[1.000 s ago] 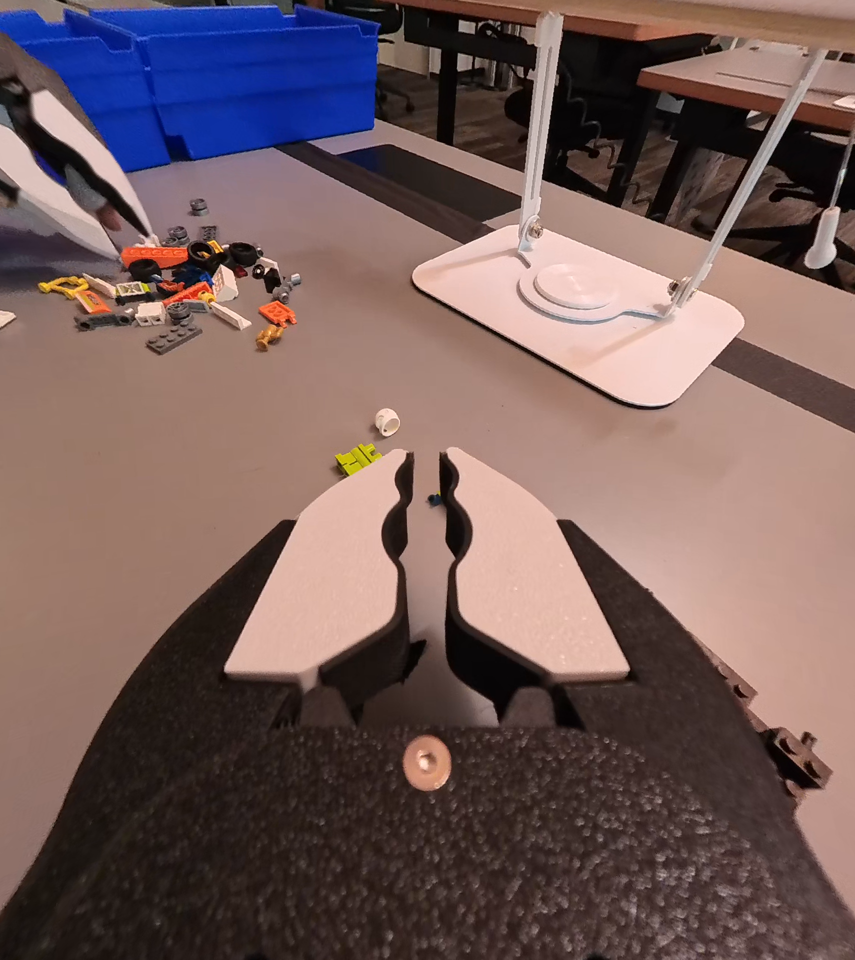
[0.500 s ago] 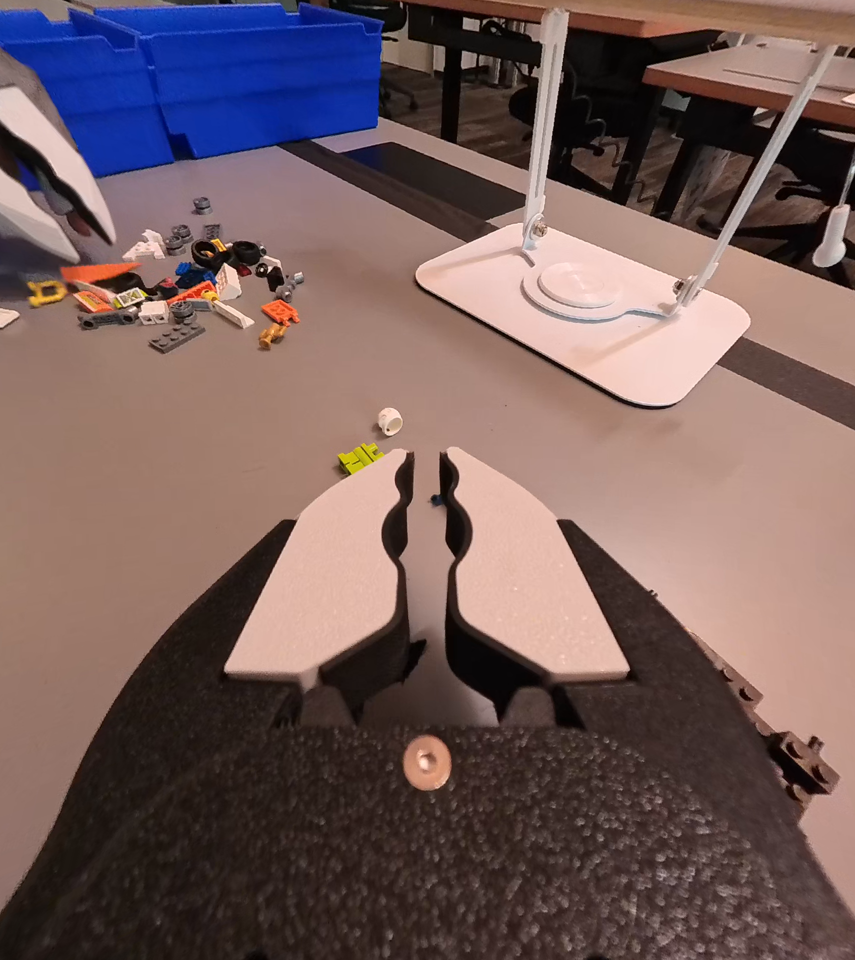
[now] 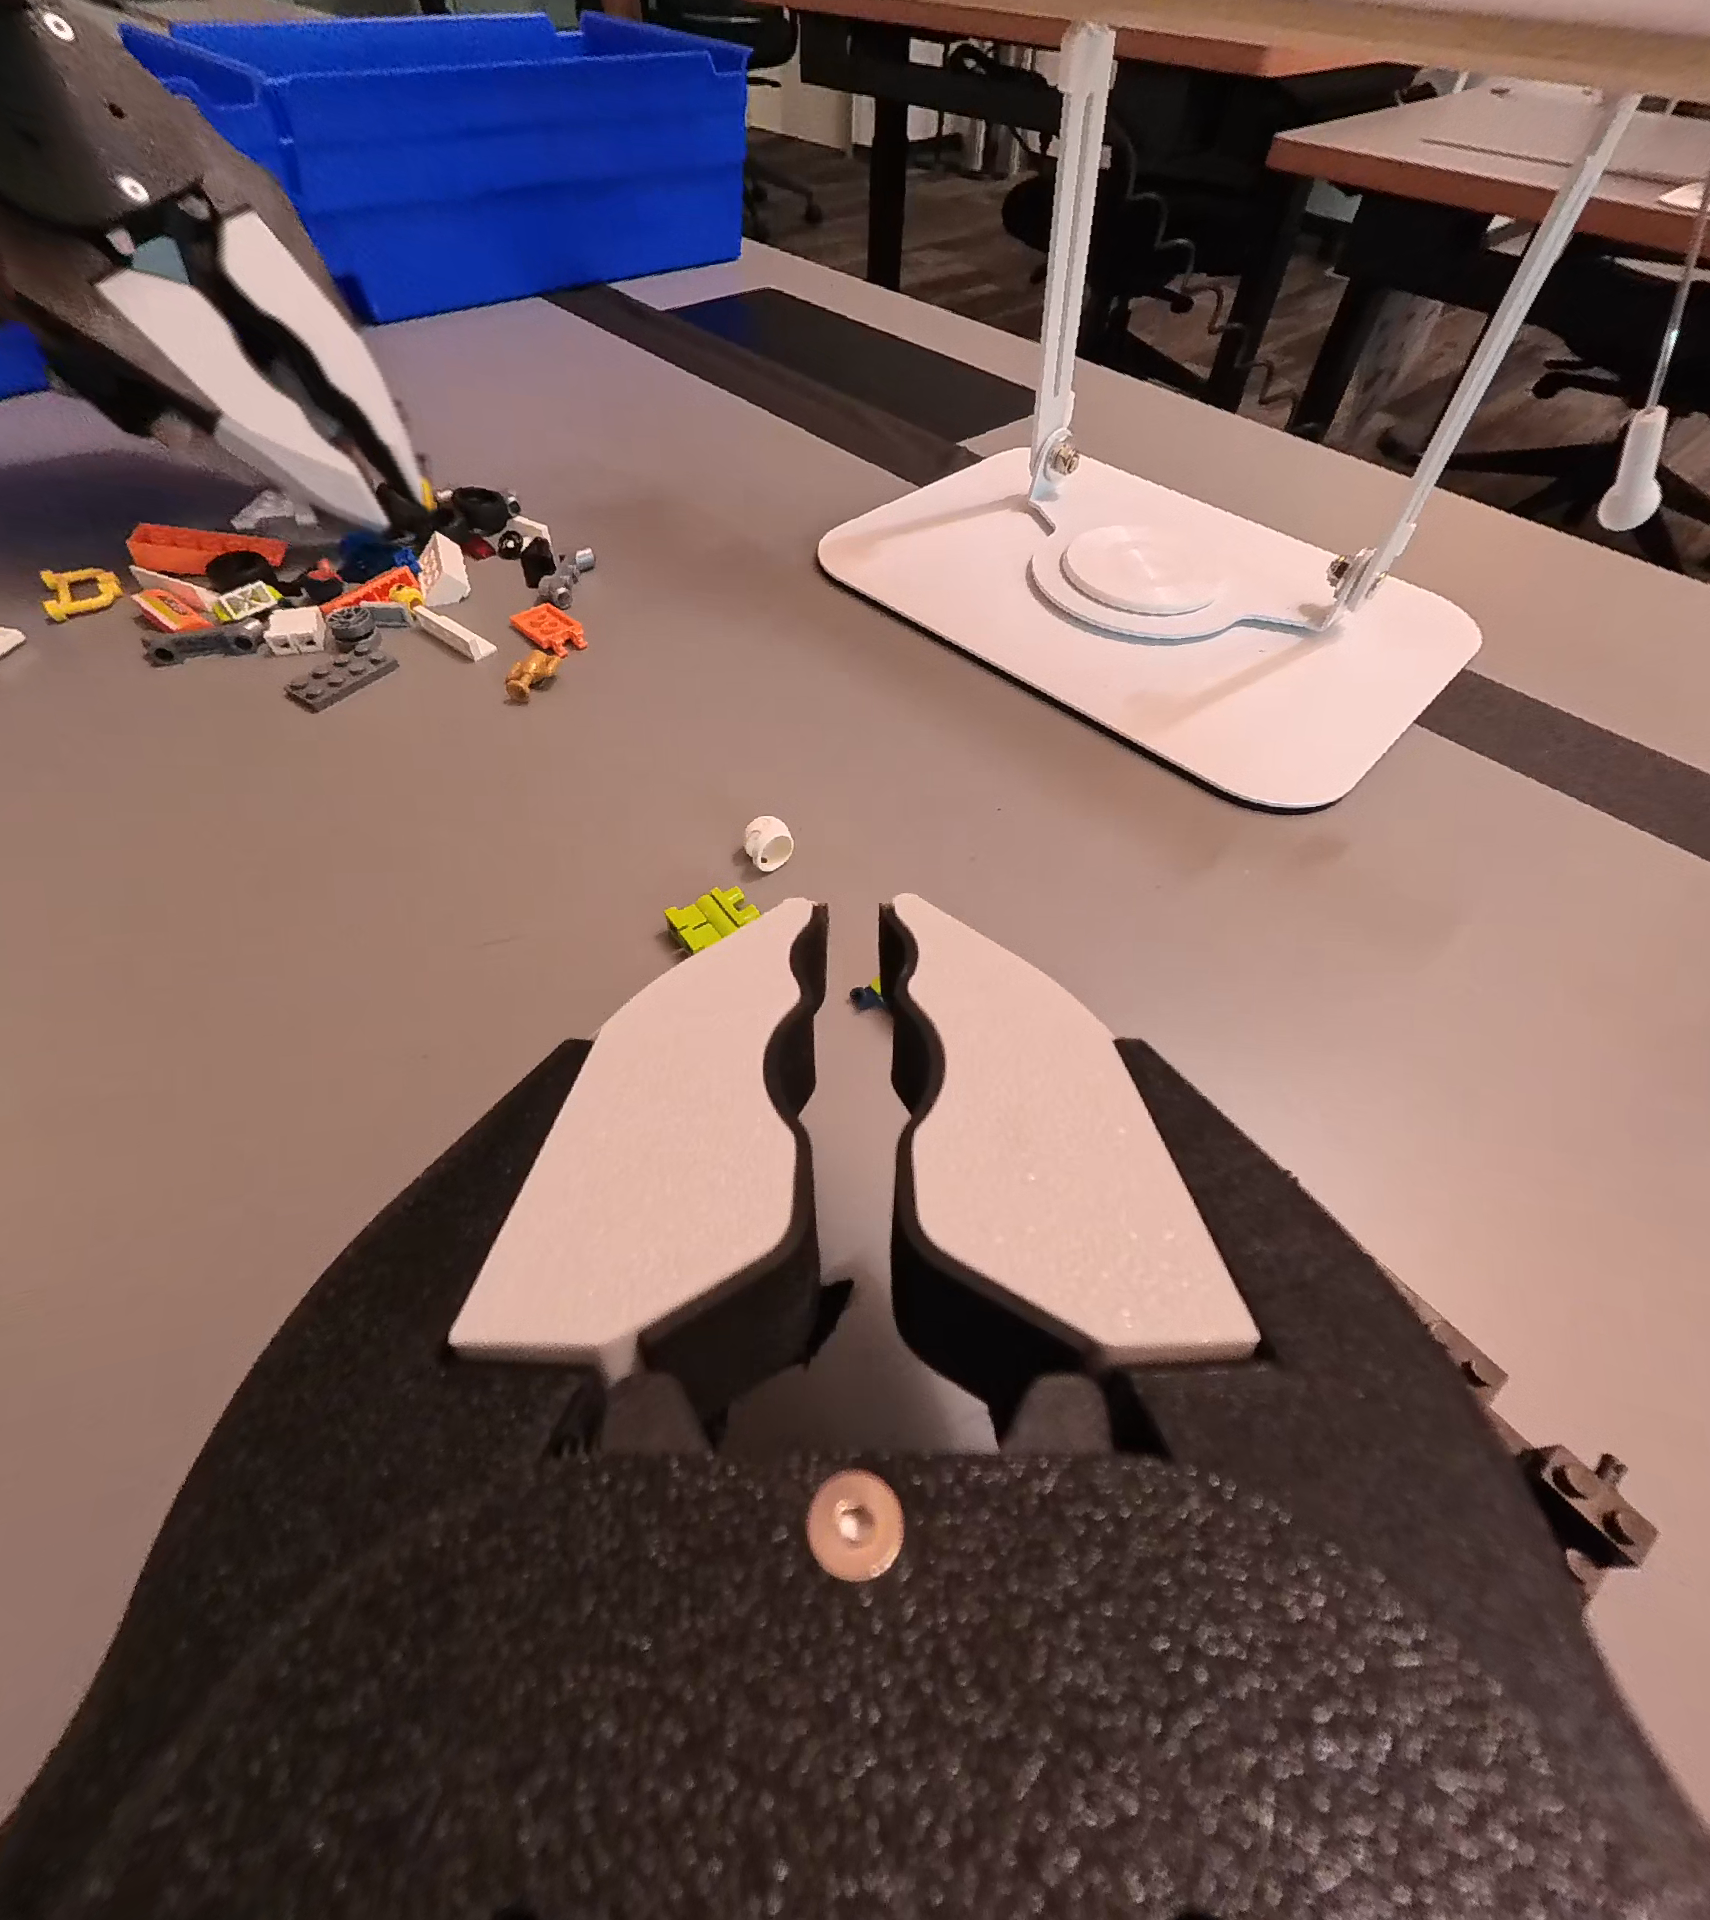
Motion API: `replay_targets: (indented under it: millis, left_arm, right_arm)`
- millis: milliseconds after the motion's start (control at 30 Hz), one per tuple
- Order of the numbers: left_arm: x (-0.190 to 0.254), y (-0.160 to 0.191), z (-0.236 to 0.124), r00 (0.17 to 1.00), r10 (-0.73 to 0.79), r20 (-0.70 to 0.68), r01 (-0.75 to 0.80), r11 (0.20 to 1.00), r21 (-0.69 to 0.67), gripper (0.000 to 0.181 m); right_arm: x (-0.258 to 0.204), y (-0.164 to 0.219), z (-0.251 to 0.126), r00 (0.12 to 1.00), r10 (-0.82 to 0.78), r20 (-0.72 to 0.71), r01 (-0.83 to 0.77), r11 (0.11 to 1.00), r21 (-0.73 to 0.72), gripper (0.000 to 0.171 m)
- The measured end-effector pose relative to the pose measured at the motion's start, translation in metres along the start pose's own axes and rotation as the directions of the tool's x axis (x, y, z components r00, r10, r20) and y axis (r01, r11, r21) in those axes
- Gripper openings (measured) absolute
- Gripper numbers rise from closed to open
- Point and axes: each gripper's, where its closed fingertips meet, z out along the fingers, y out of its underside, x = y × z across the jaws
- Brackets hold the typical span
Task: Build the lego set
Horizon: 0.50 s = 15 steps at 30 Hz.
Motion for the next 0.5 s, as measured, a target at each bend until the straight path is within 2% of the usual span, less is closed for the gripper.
replay_targets:
  millis: [300, 500]
  left_arm:
    - [0.023, 0.008, -0.036, 0.999, -0.018, -0.04, 0.02, 0.998, 0.053, 0.009]
    - [0.04, 0.027, -0.037, 0.999, -0.018, -0.047, 0.019, 1.0, 0.023, 0.015]
  right_arm:
    - [-0.002, -0.001, 0.0, 1.0, -0.001, 0.01, 0.001, 1.0, 0.005, 0.009]
    - [-0.004, -0.001, 0.001, 1.0, -0.008, 0.01, 0.008, 1.0, -0.001, 0.009]
